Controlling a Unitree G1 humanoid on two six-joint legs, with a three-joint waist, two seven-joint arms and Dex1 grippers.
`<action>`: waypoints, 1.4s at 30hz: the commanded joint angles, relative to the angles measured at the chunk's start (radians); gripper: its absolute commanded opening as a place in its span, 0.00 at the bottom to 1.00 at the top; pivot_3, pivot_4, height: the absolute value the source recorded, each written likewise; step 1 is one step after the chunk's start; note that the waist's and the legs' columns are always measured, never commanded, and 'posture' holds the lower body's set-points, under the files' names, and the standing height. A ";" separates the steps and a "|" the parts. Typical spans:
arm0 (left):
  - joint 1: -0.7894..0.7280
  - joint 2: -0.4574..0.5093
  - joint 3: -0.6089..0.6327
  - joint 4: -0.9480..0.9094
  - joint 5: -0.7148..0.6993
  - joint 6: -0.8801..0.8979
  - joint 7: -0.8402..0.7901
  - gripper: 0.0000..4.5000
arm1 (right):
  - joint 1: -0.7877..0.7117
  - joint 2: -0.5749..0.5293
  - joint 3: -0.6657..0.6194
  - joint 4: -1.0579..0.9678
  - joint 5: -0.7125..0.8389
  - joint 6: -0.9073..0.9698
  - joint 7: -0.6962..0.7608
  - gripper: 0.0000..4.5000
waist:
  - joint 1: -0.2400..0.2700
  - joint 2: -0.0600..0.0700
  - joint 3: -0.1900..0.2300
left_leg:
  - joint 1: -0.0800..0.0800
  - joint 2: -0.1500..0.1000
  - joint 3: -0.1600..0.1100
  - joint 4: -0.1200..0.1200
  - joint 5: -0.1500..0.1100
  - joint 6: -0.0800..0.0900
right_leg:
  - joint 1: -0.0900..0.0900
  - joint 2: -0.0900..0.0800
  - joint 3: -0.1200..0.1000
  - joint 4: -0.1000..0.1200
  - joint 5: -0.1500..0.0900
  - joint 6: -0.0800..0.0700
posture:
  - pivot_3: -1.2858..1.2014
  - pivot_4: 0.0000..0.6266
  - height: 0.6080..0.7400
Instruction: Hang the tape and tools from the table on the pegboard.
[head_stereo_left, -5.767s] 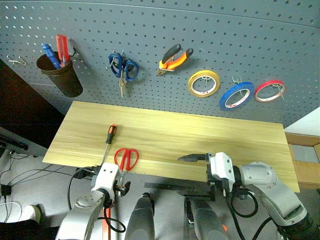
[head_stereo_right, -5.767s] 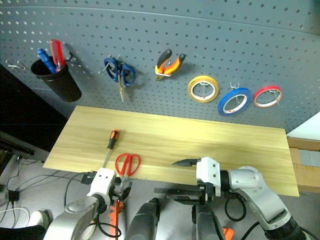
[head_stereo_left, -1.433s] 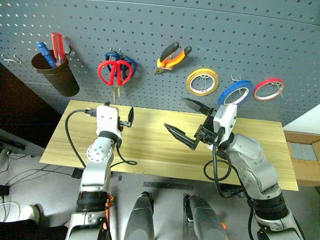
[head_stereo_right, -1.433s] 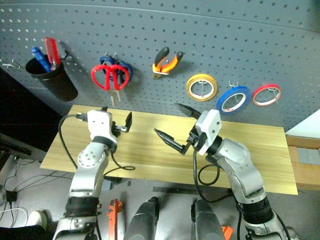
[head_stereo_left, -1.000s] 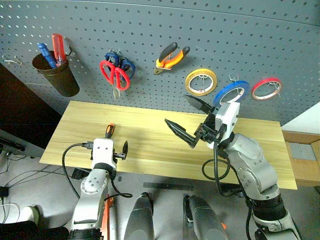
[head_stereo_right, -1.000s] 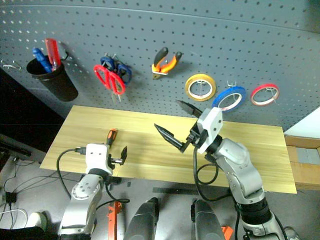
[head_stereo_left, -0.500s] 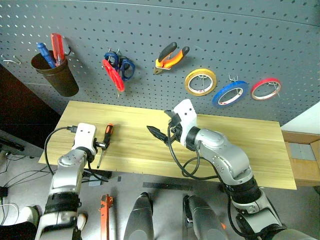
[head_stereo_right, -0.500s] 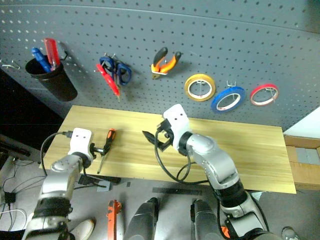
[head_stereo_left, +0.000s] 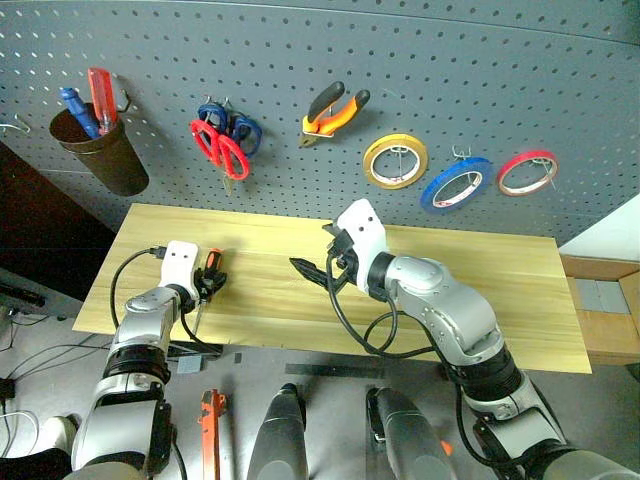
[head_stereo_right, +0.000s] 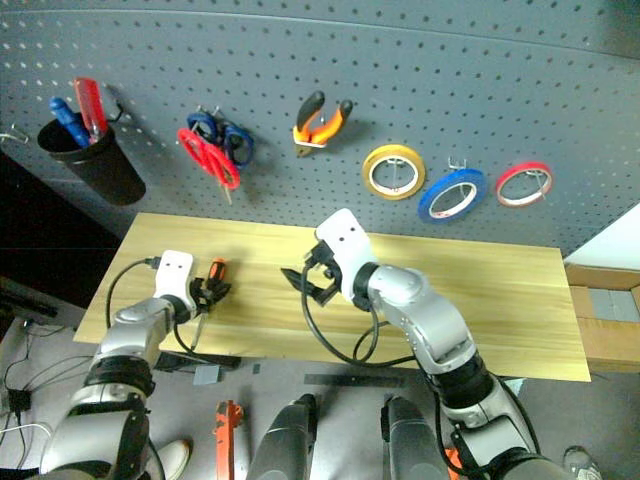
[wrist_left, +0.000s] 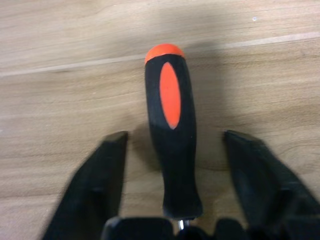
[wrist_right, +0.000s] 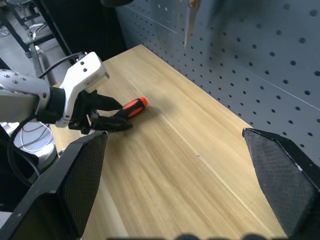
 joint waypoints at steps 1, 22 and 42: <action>0.011 0.012 -0.014 0.028 0.014 0.026 0.005 0.41 | 0.009 0.005 -0.014 -0.053 0.009 -0.043 0.021 1.00 | -0.004 0.000 0.000 | 0.000 0.000 0.000 0.000 0.000 0.000 | 0.000 0.000 0.000 0.000 0.000 0.000 | 0.54 0.63 1.00; 0.675 -0.162 0.172 -1.311 0.234 -0.008 0.442 0.18 | 0.134 0.070 -0.253 -0.408 0.315 -0.002 -0.027 1.00 | 0.004 -0.005 -0.004 | -0.004 0.003 -0.002 -0.009 0.000 -0.002 | -0.001 -0.006 0.000 -0.015 0.003 -0.005 | 0.57 0.44 1.00; -0.552 0.138 0.072 -0.201 0.264 -0.570 0.581 0.18 | -0.137 0.264 -0.244 -0.141 0.214 -0.278 -0.175 1.00 | 0.043 -0.014 -0.013 | -0.007 0.001 0.000 -0.018 0.008 -0.005 | -0.004 -0.006 -0.012 -0.017 0.007 -0.007 | 0.57 0.45 1.00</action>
